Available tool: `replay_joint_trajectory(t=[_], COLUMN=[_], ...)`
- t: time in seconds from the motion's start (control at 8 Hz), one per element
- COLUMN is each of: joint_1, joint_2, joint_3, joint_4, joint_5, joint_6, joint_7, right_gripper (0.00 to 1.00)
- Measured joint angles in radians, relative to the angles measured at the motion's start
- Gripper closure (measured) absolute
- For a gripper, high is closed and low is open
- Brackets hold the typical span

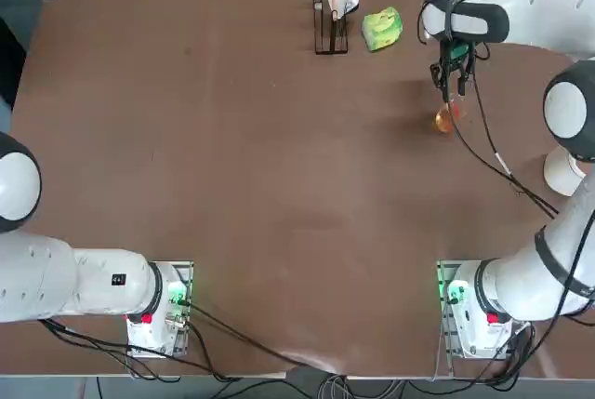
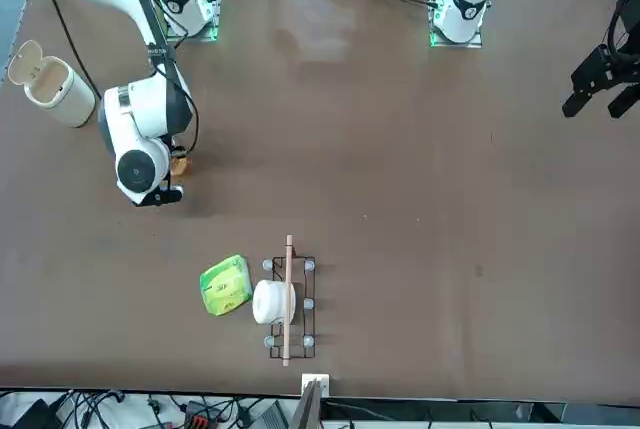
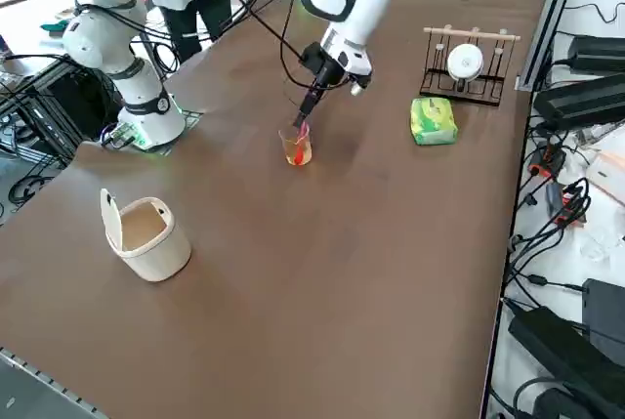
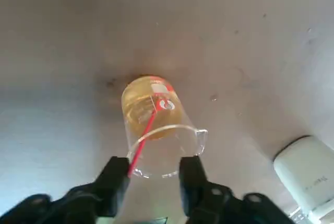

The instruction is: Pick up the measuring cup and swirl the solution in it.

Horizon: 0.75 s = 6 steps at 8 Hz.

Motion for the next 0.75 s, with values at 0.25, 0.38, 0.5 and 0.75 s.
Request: replay_joint_trajectory(t=[0.25,0.38,0.5,0.75], joint_1=[-0.001,0.0,0.001,0.007], joint_2=[0.0,0.0,0.0,0.0], joint_3=[-0.001,-0.001,0.0,0.002], joint_4=[0.023,0.037,0.044,0.055], joint_5=[0.0,0.0,0.0,0.0], joint_6=[-0.001,-0.002,-0.005,-0.006], joint_7=[0.0,0.0,0.0,-0.01], right_gripper=[0.03,0.01,0.01,0.0])
